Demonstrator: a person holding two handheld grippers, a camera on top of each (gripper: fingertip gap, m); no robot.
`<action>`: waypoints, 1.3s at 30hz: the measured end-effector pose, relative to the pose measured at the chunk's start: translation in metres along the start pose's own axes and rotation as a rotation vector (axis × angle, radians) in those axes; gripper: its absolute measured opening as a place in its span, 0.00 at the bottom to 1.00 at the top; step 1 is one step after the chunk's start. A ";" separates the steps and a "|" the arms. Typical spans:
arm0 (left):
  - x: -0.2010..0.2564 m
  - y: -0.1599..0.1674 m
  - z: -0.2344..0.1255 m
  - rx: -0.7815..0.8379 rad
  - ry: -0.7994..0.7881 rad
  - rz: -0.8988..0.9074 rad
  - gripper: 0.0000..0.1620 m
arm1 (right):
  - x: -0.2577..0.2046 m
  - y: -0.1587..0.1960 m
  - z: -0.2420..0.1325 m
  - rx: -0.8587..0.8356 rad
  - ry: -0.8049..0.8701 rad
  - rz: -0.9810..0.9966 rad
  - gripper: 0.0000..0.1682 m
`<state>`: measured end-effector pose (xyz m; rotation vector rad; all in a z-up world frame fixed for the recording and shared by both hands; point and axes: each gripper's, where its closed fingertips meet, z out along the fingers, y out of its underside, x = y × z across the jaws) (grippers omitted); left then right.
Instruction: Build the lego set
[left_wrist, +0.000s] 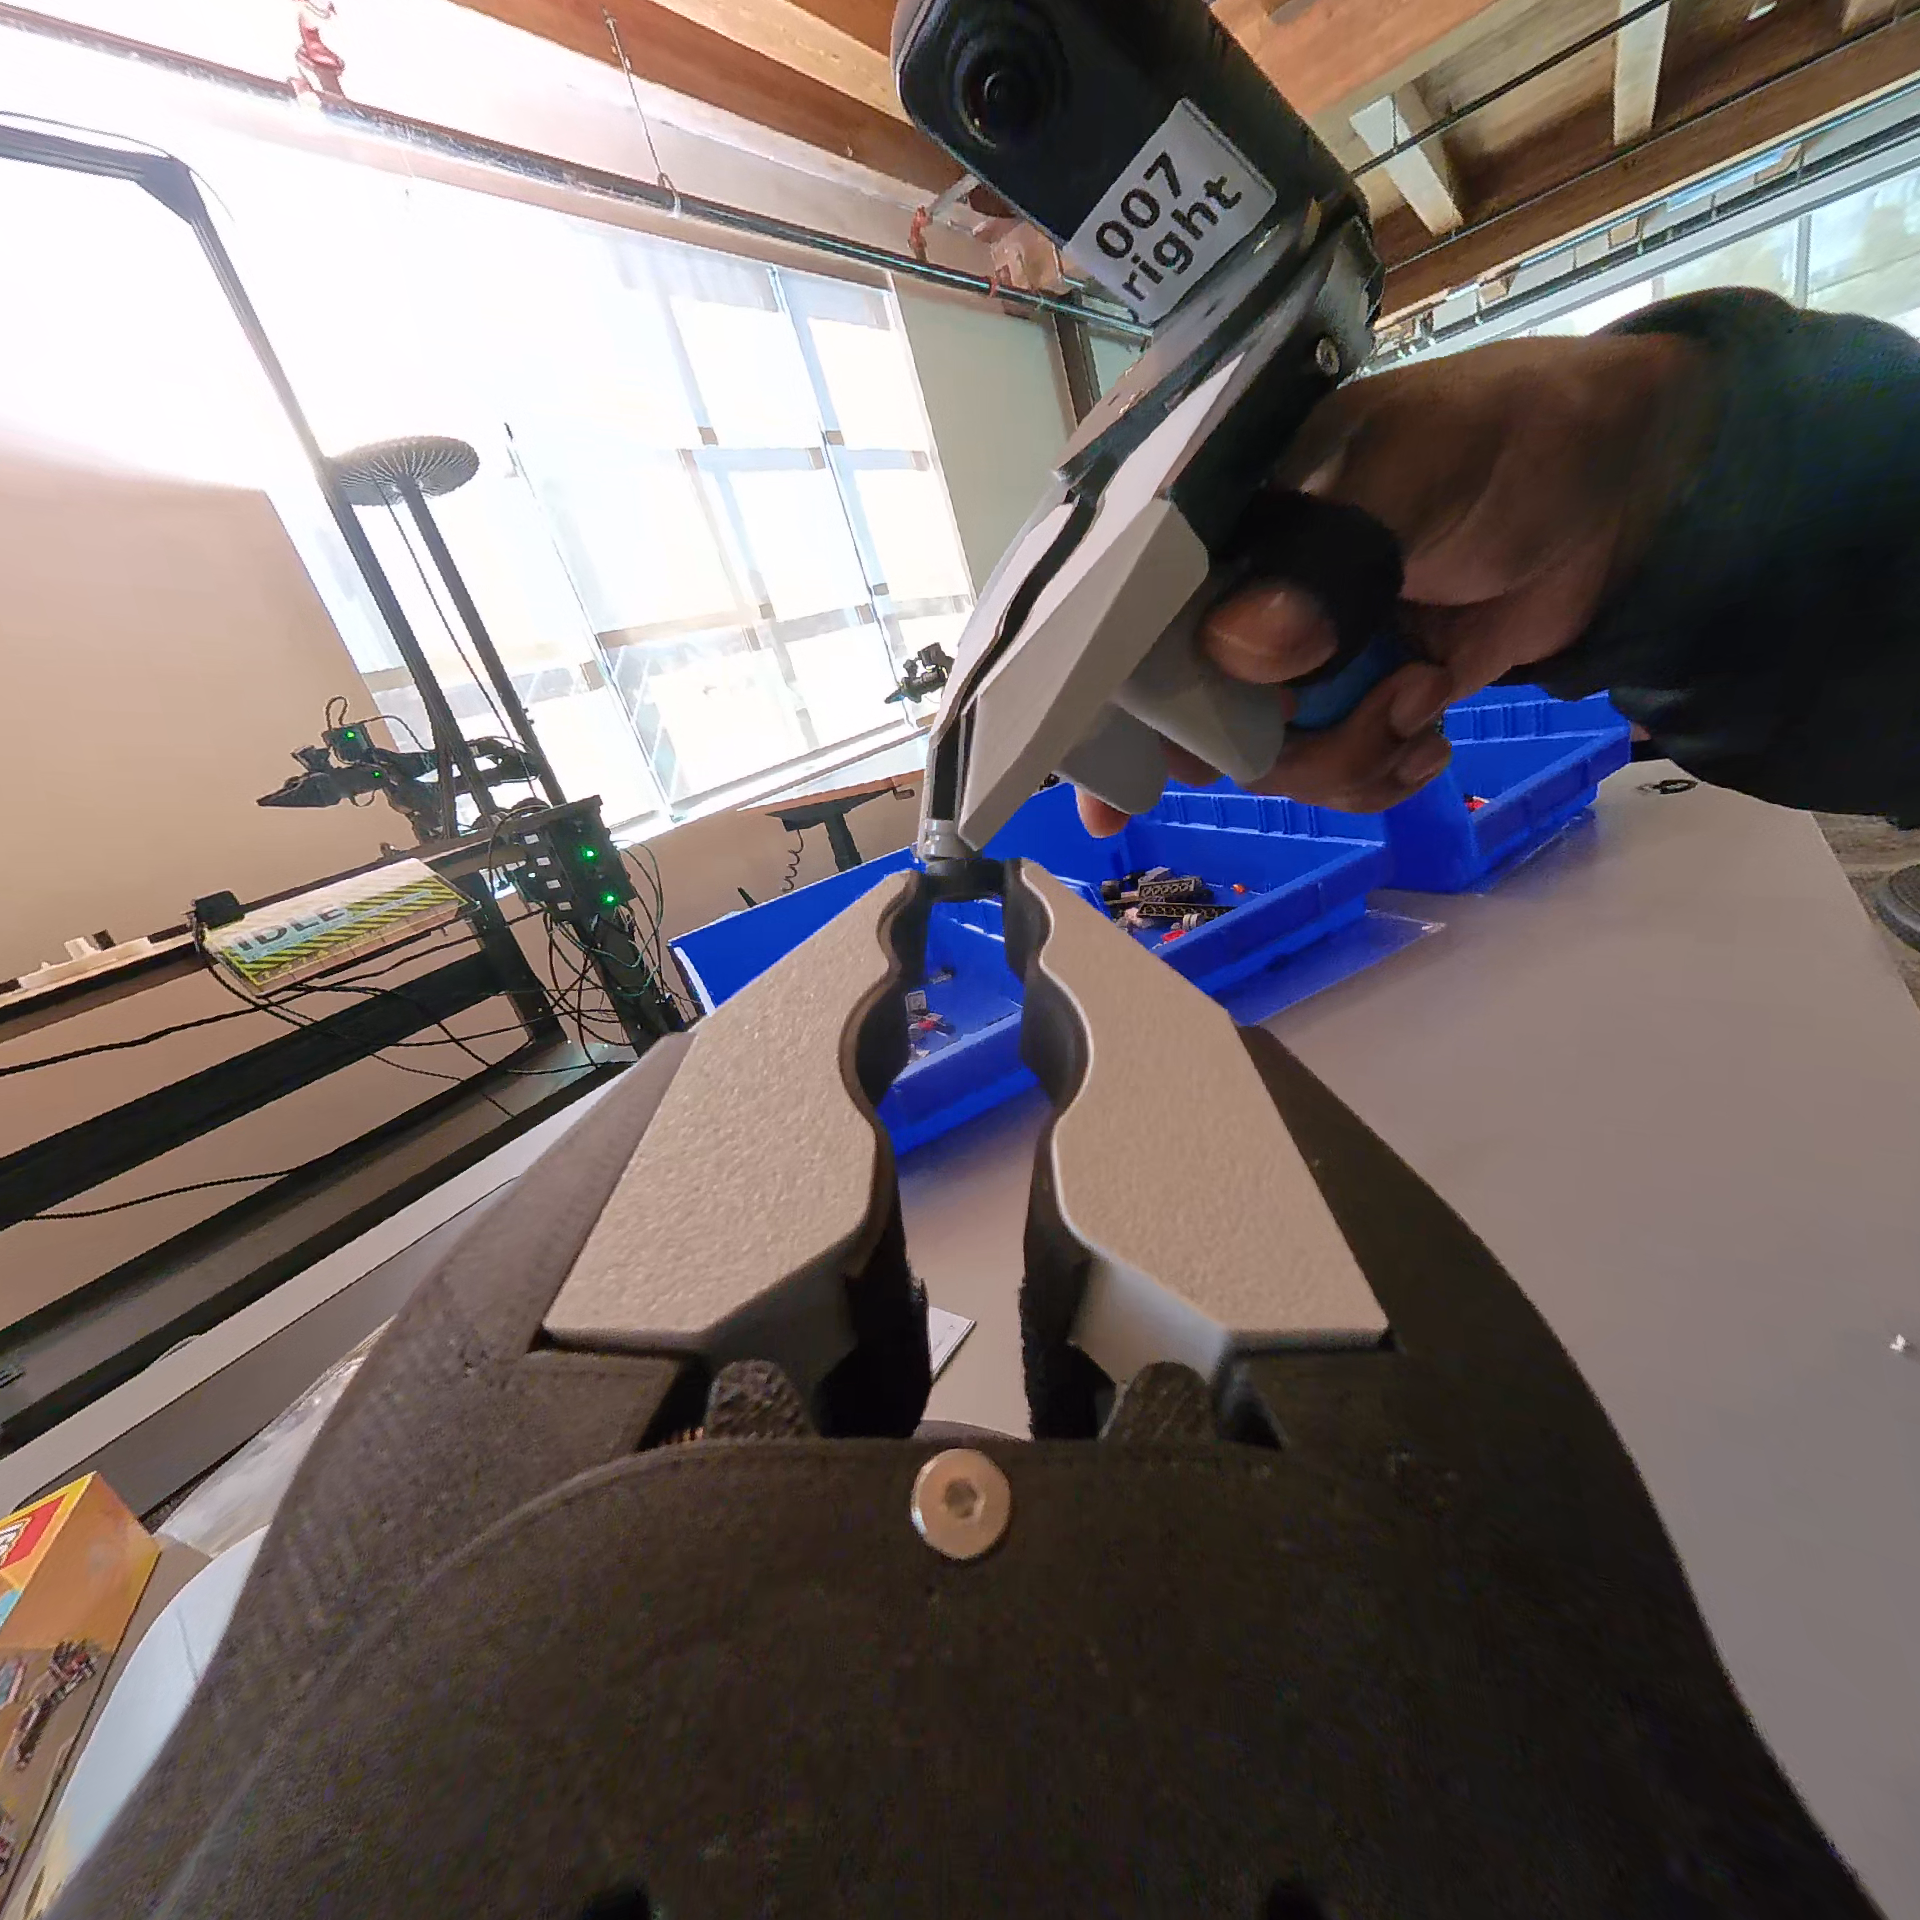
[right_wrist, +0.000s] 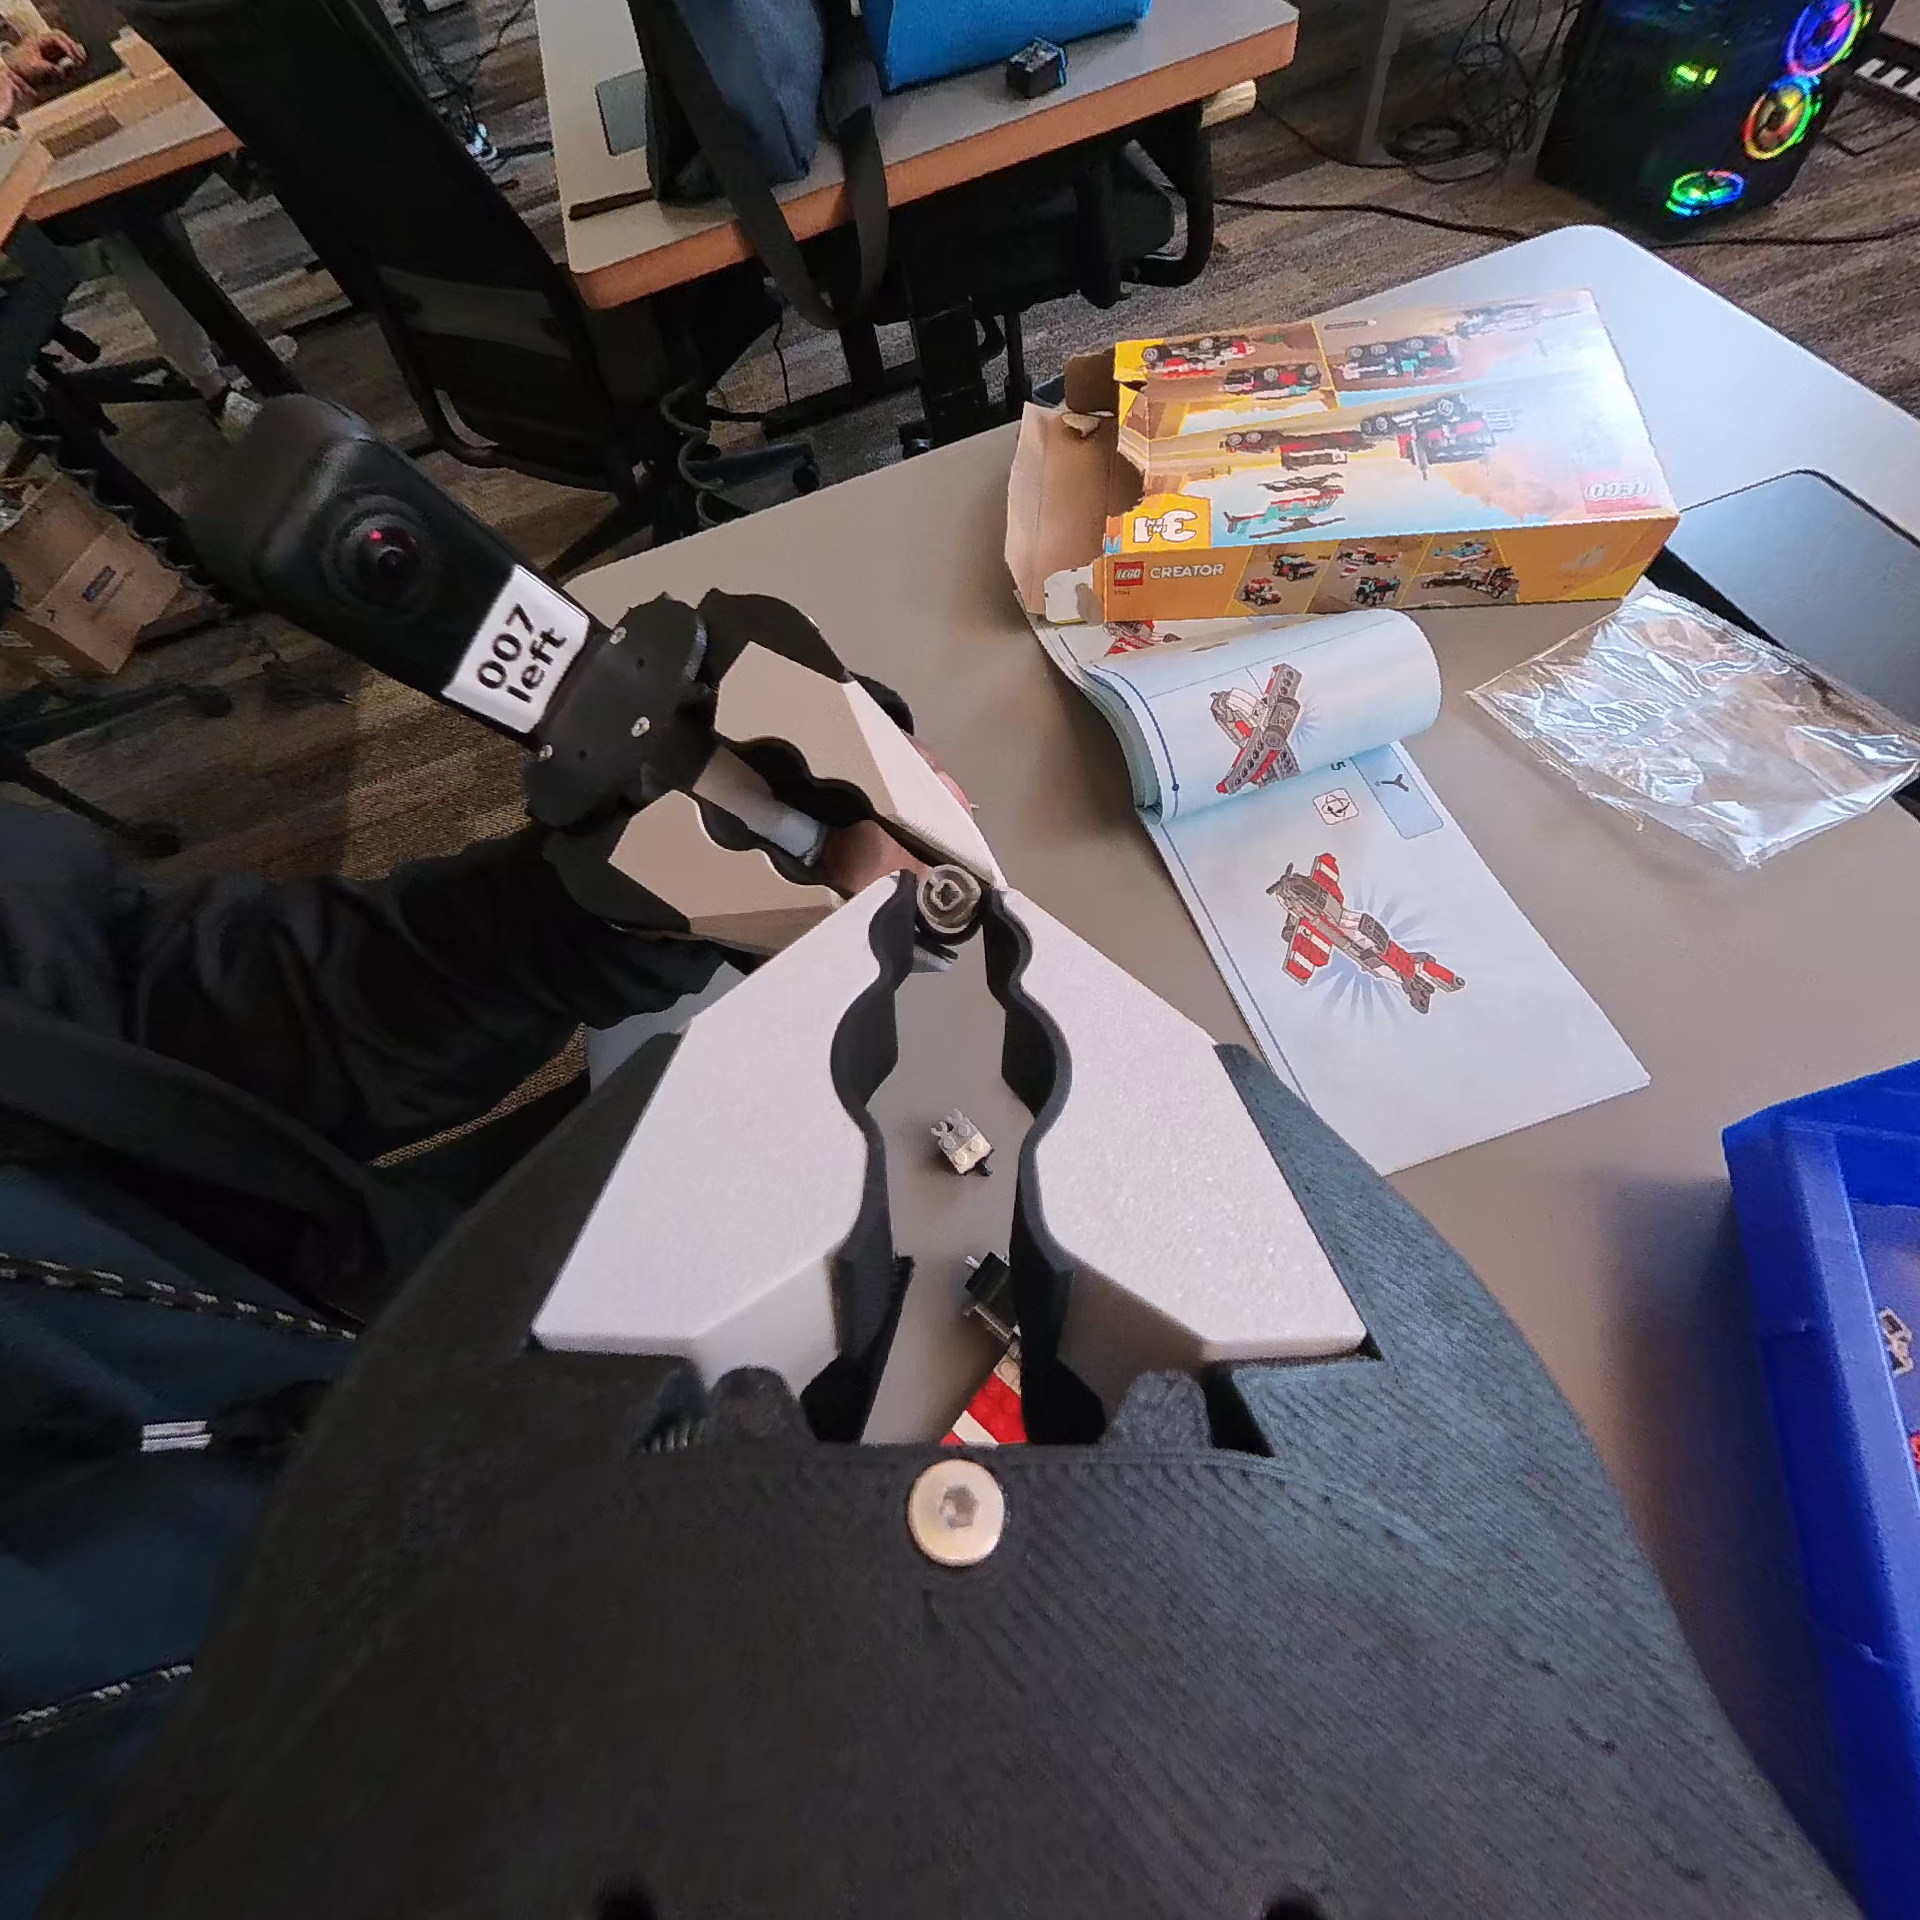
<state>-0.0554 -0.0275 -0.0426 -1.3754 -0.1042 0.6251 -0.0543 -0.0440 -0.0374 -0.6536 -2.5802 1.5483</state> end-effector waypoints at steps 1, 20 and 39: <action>0.000 0.000 0.000 0.003 0.000 -0.001 0.08 | 0.000 0.000 0.000 -0.001 0.000 0.000 0.07; -0.001 -0.013 -0.003 0.103 0.004 -0.057 0.08 | -0.006 -0.008 -0.004 0.035 -0.029 0.019 0.10; 0.010 -0.033 -0.009 0.223 0.085 -0.103 0.08 | -0.020 -0.018 -0.021 0.271 -0.481 0.495 0.17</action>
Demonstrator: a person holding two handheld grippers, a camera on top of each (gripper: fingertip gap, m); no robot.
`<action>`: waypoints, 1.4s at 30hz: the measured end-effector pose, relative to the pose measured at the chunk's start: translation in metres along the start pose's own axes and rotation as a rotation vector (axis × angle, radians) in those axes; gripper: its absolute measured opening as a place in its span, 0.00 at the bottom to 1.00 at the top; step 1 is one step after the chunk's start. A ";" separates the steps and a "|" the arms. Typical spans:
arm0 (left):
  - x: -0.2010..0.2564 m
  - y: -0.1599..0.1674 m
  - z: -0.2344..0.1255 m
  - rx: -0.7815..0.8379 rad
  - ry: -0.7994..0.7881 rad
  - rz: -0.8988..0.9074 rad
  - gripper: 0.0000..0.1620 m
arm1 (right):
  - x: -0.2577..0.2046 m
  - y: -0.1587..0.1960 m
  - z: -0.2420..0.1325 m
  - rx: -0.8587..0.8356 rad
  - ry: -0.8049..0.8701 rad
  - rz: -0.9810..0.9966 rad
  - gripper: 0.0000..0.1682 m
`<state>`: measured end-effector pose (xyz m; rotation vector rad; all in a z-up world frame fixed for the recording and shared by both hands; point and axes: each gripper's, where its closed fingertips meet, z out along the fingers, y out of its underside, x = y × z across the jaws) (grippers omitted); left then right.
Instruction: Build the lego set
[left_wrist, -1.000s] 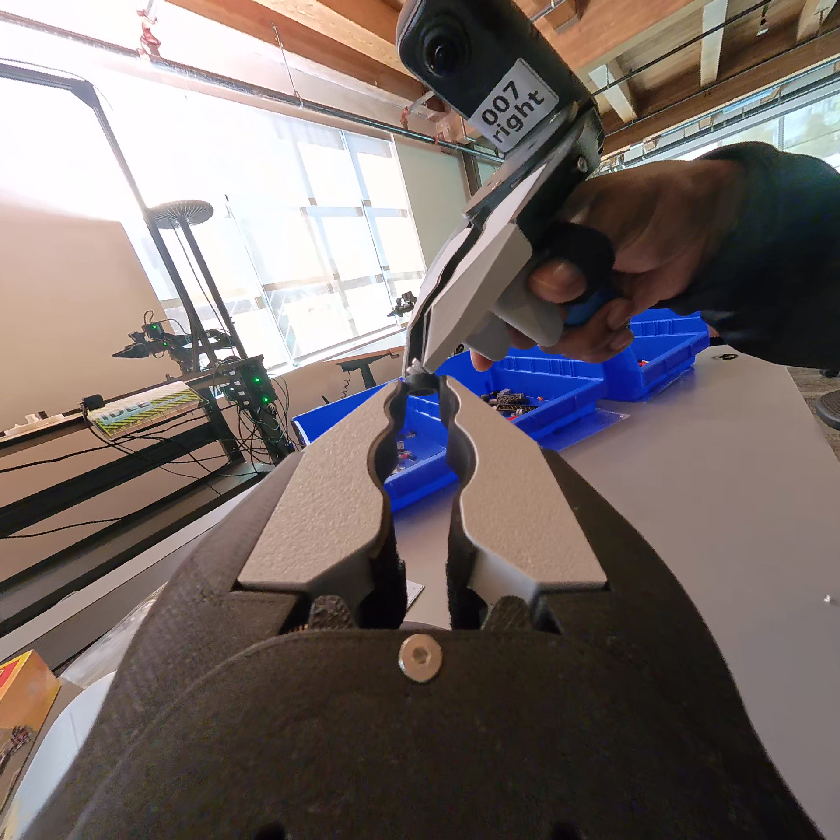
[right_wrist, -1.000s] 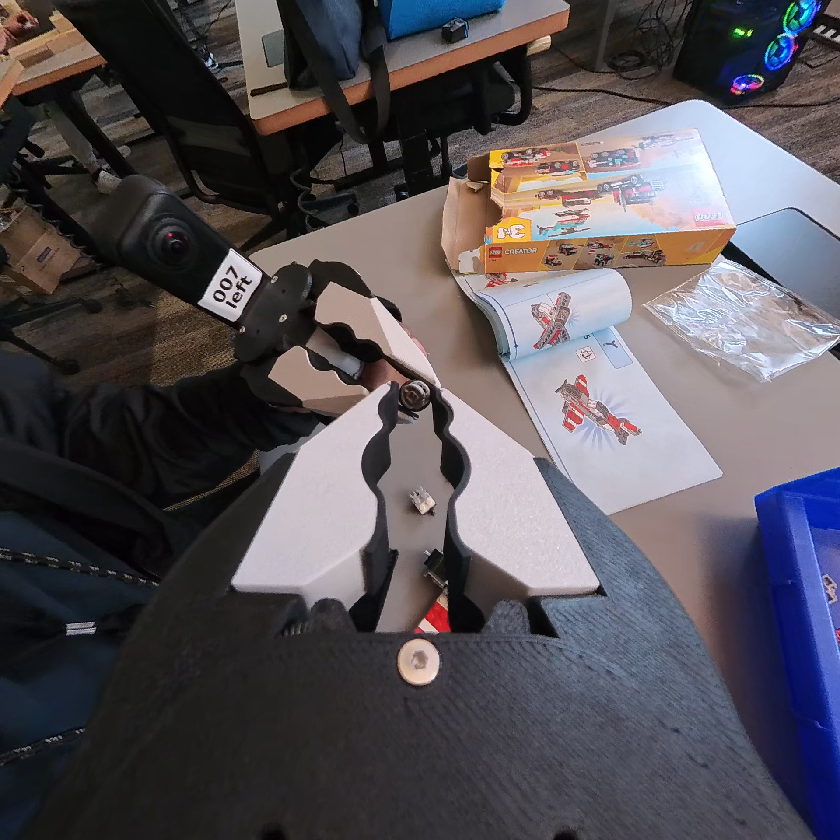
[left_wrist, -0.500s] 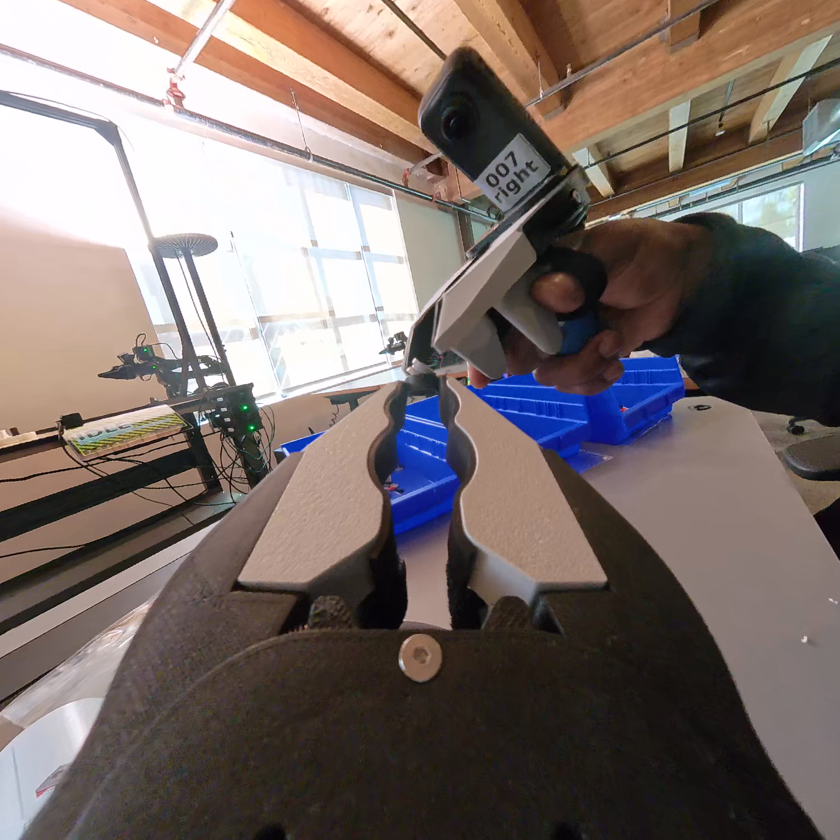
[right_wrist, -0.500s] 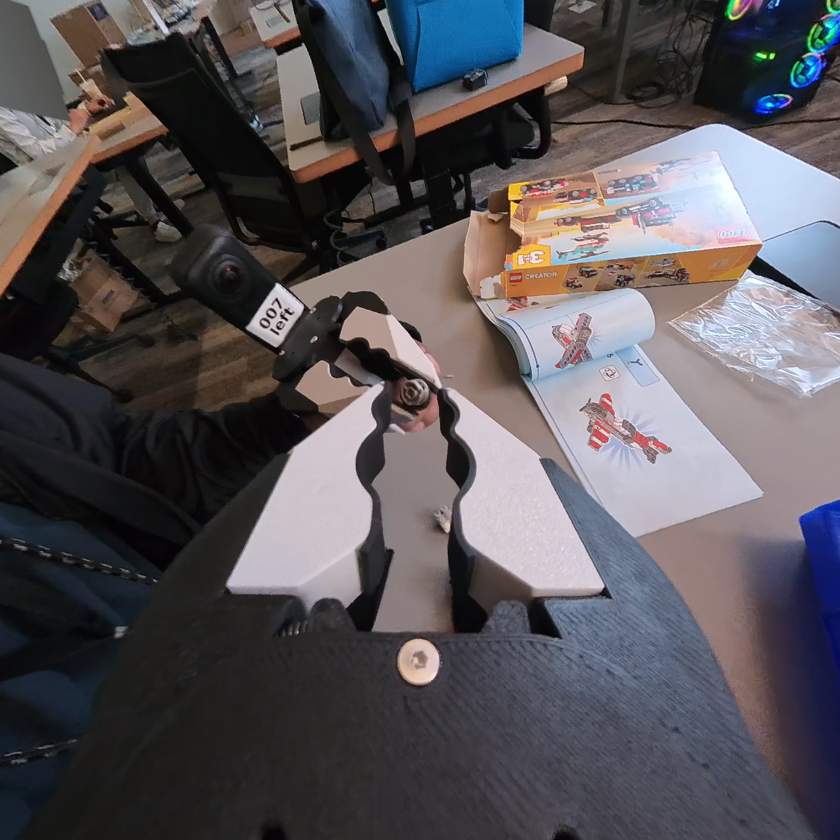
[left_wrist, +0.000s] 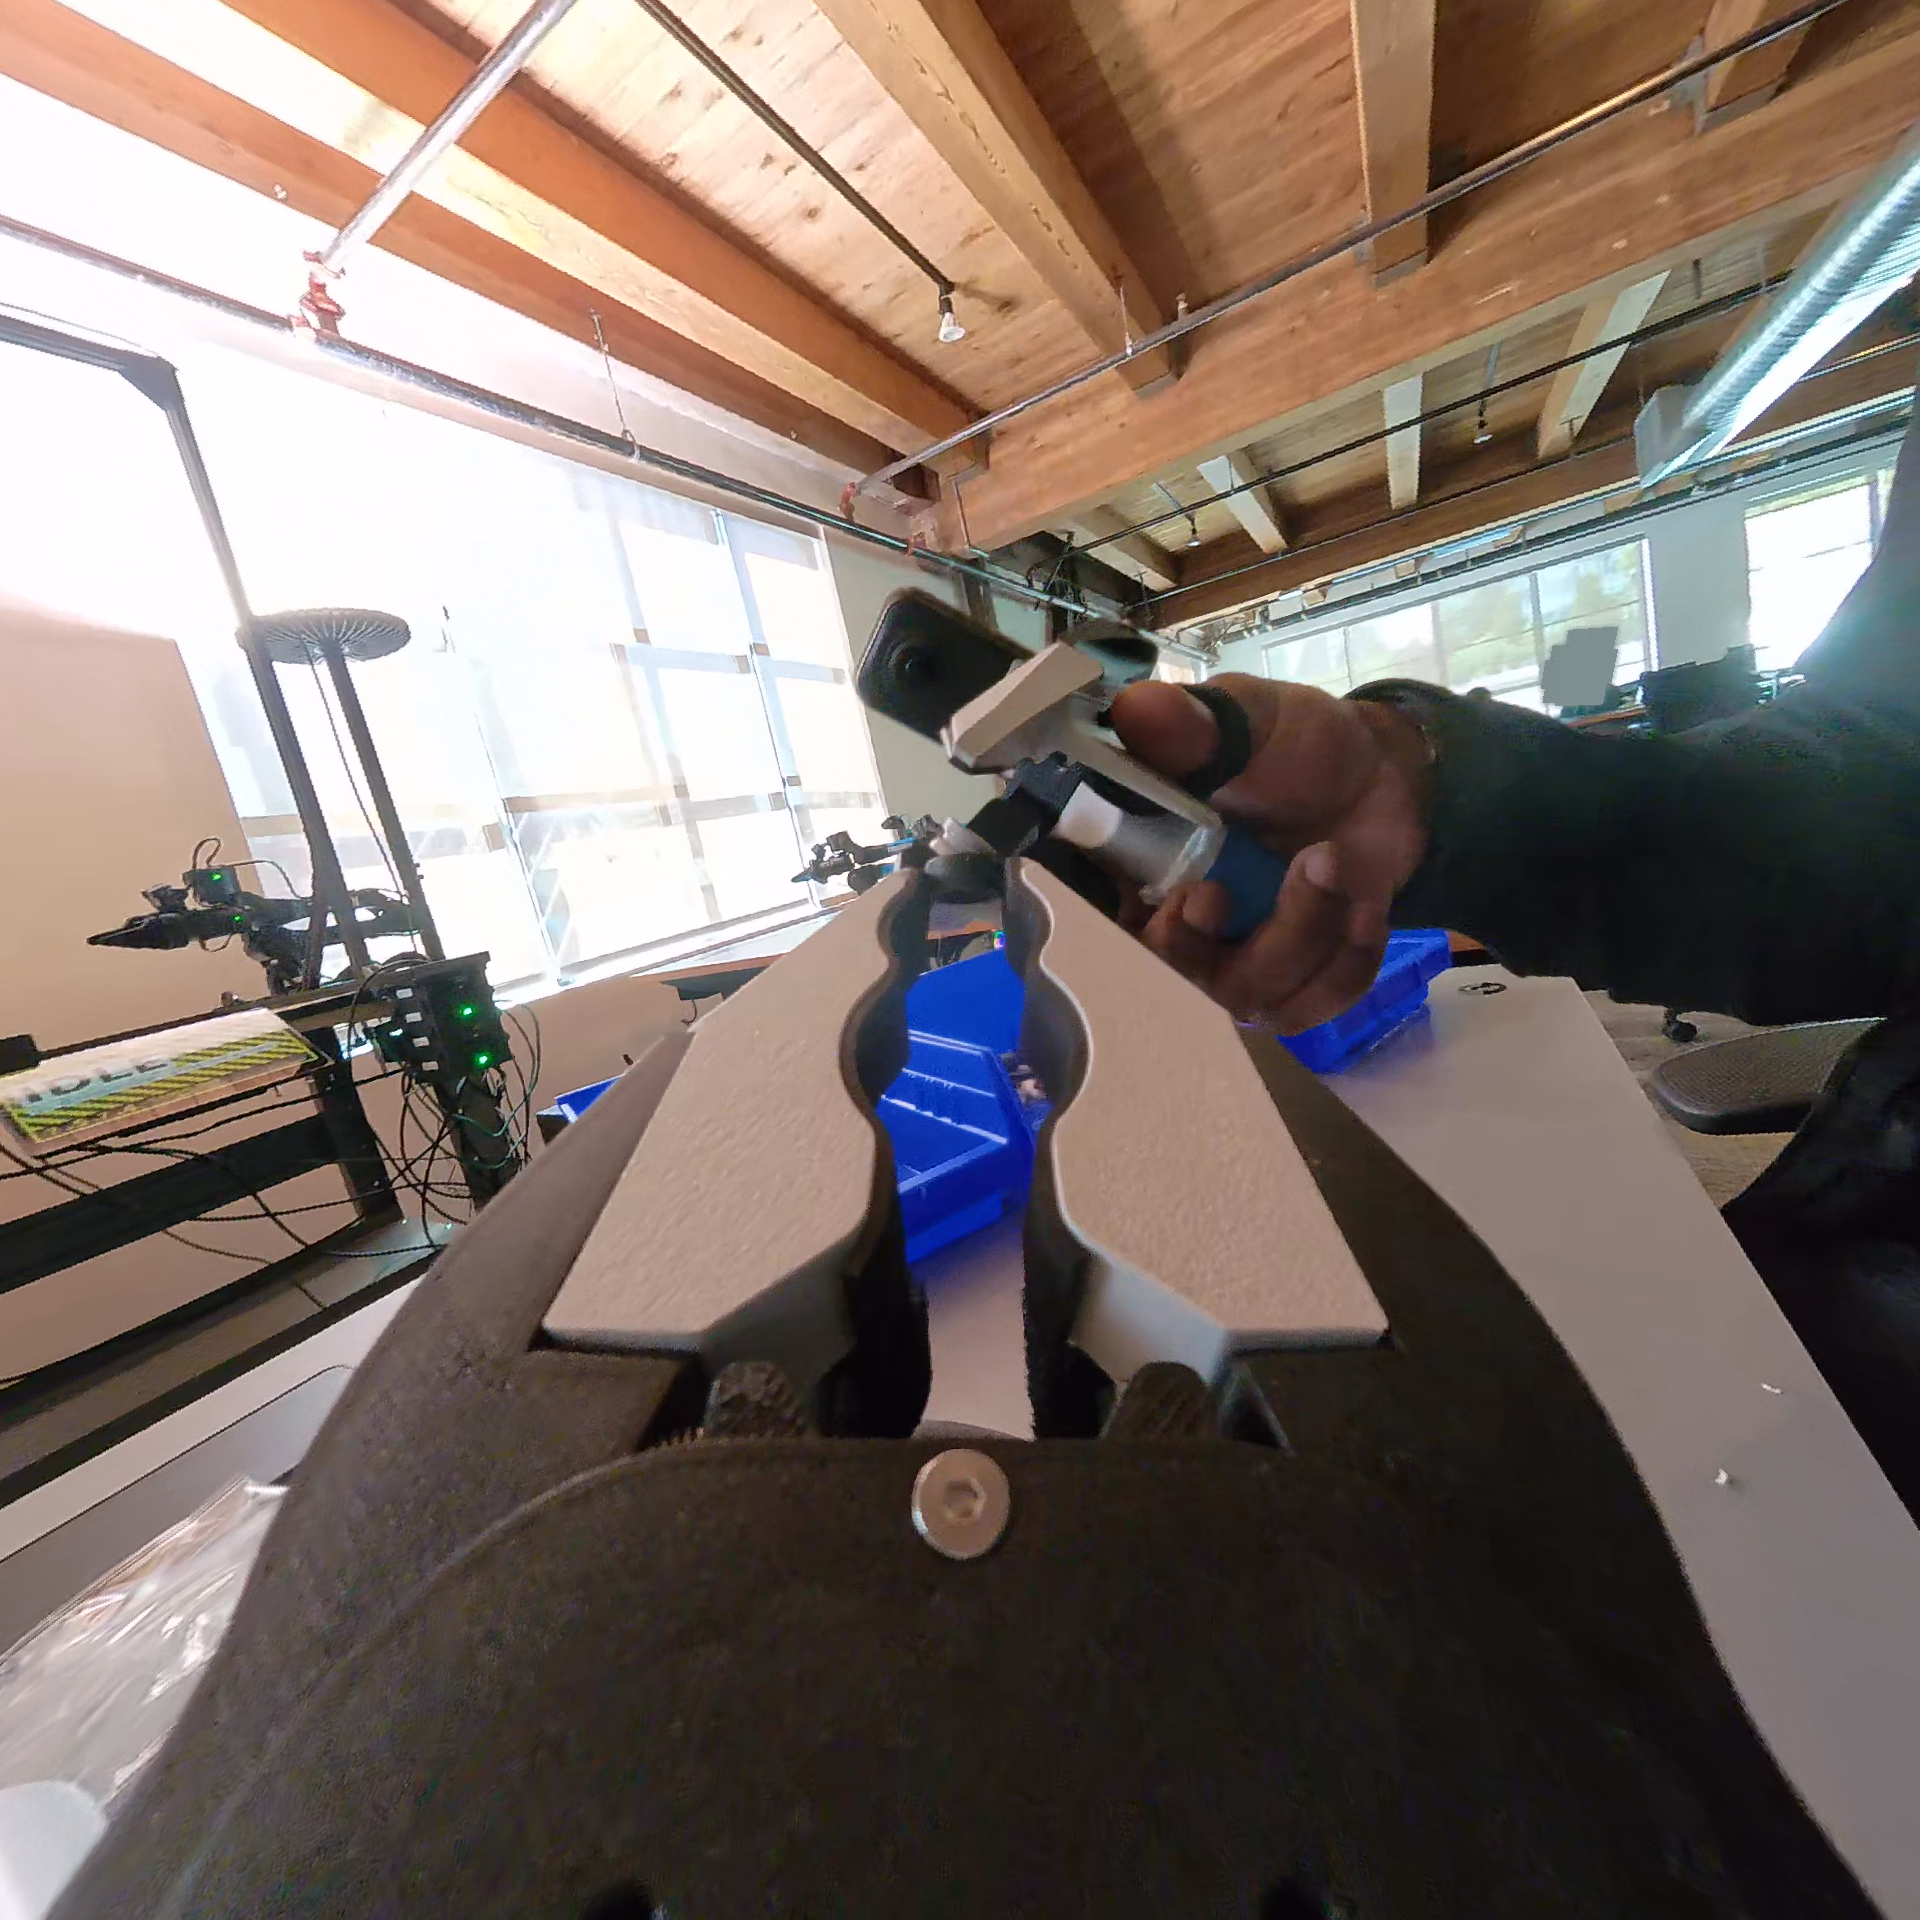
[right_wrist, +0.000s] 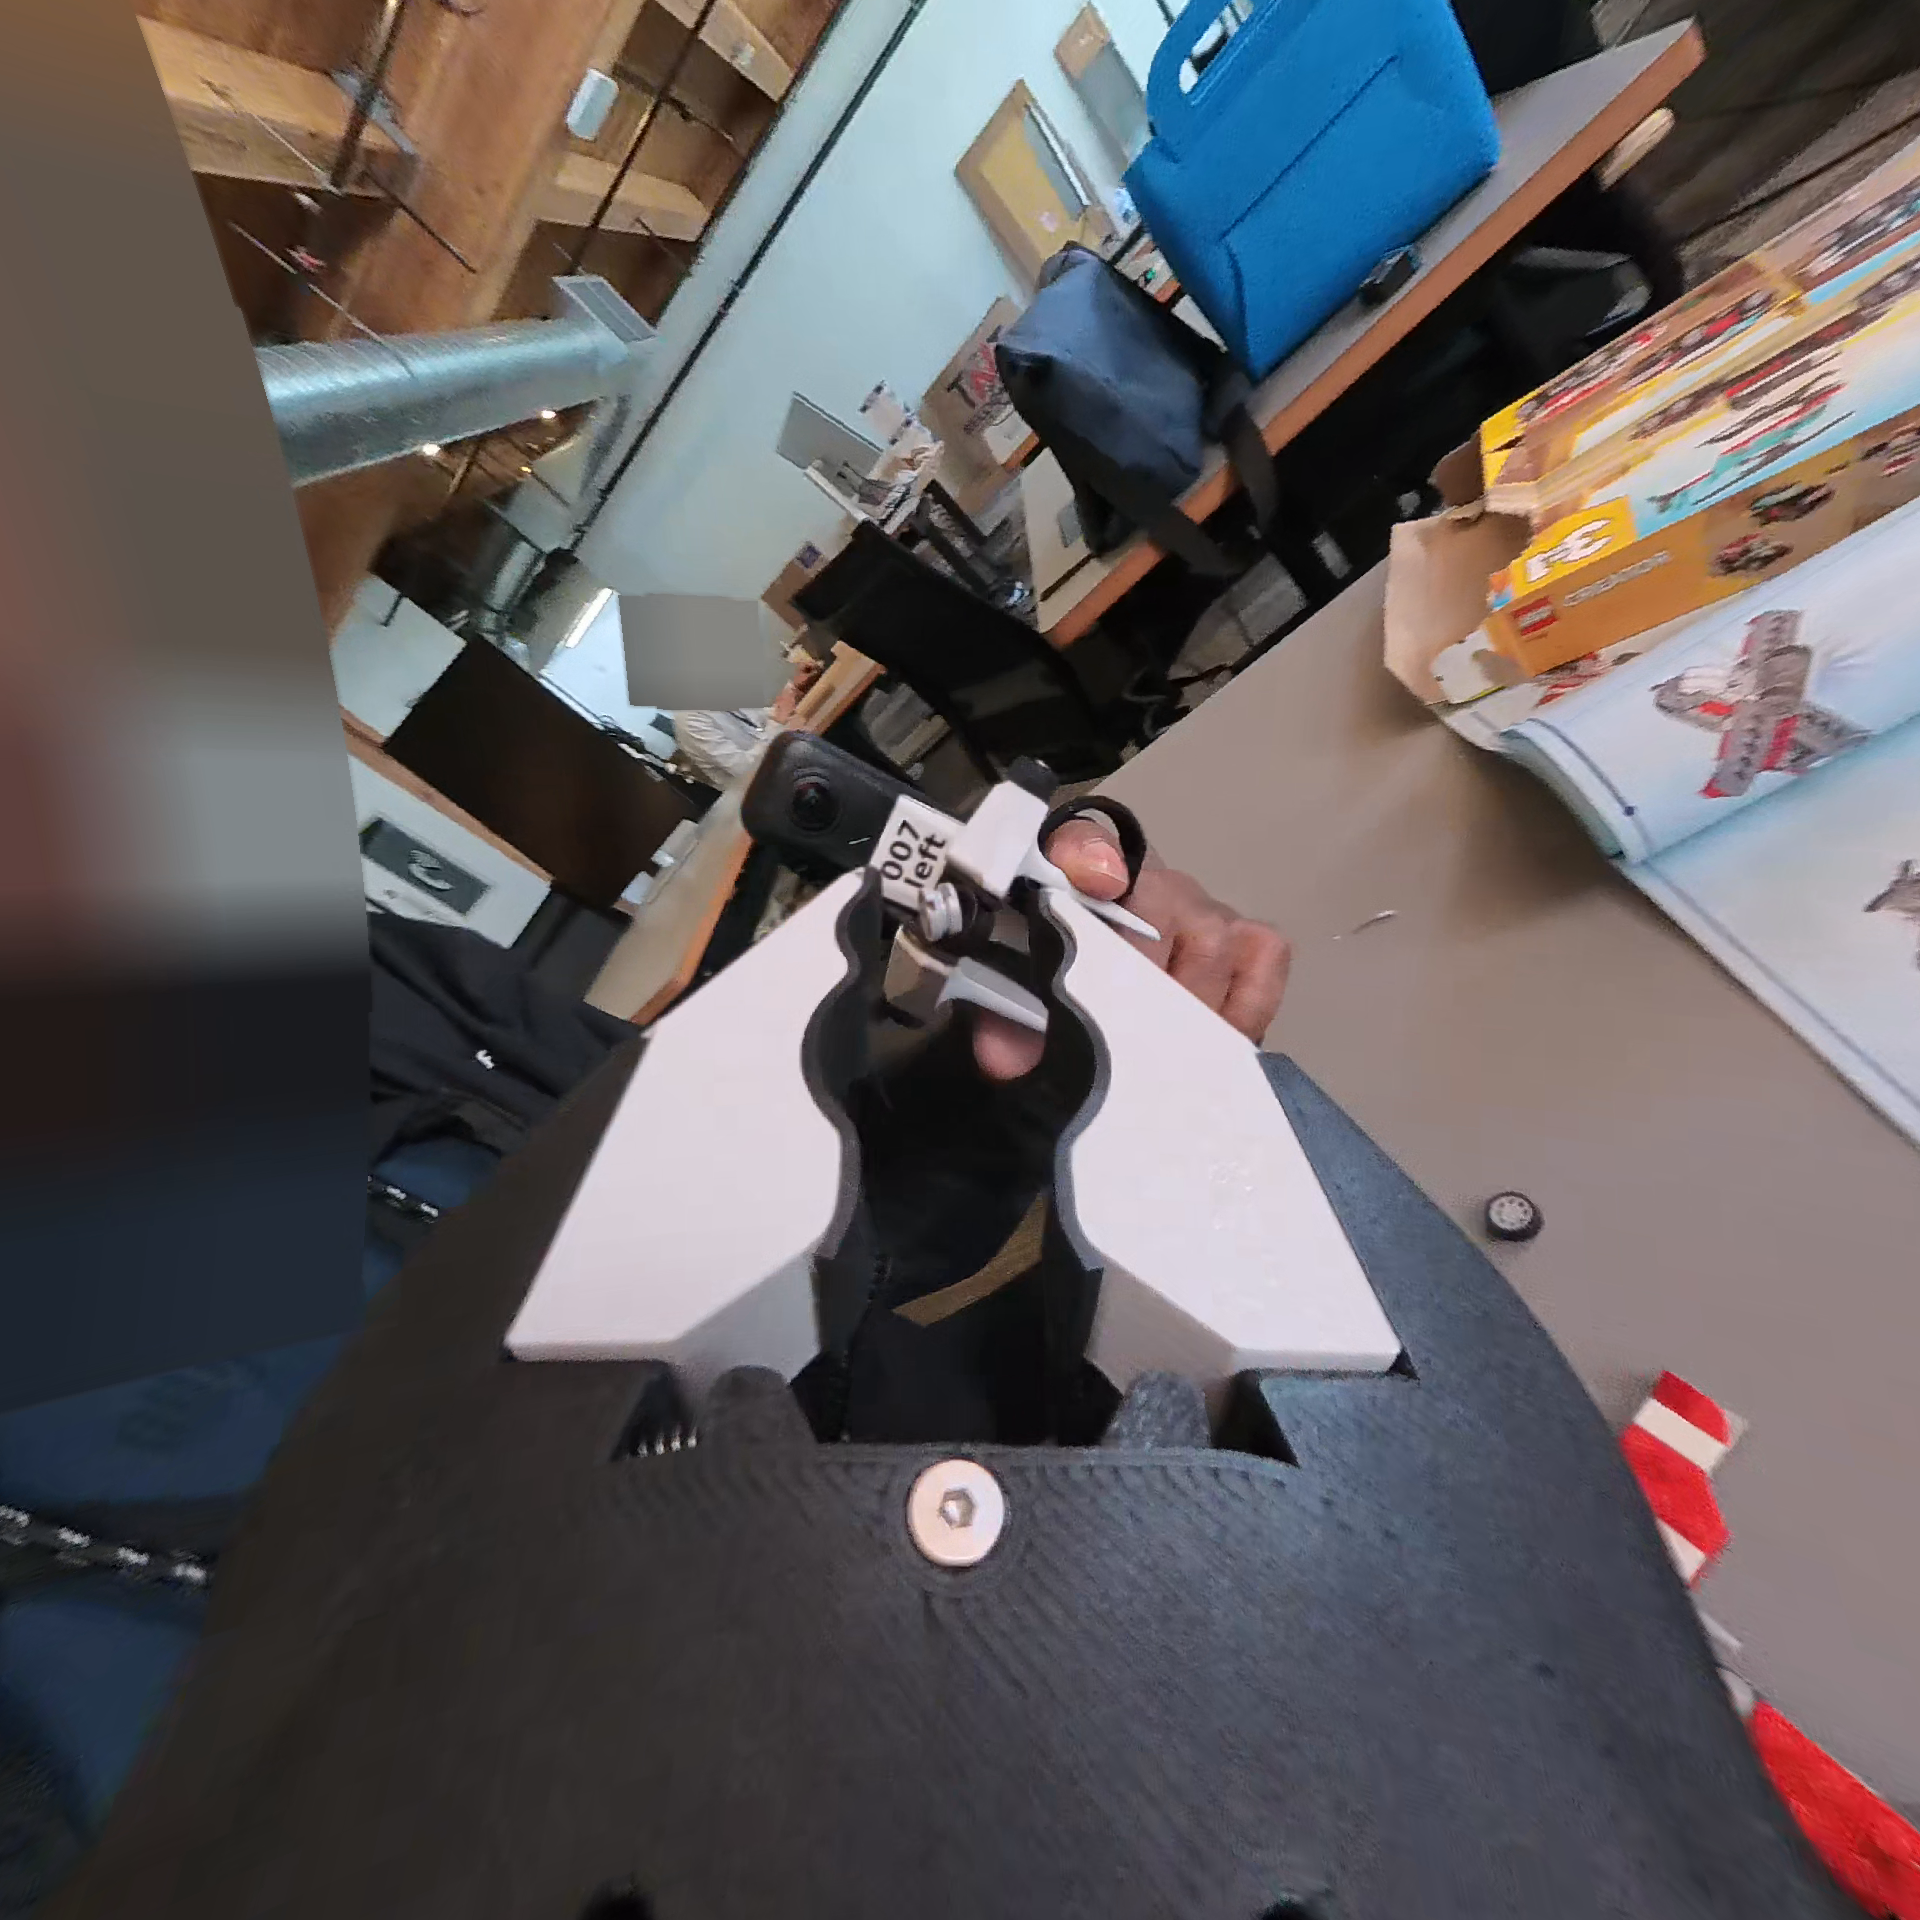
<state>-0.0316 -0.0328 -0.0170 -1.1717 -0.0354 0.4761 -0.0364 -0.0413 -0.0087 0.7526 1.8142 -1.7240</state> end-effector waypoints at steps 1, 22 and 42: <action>0.001 -0.001 0.000 0.003 0.005 -0.002 0.08 | 0.000 0.001 0.001 -0.003 -0.015 0.013 0.17; 0.007 -0.006 0.001 0.024 0.046 -0.014 0.08 | -0.008 0.016 0.010 -0.050 -0.159 0.116 0.10; 0.010 -0.009 0.001 0.032 0.062 -0.010 0.08 | -0.013 0.014 0.011 -0.031 -0.206 0.161 0.09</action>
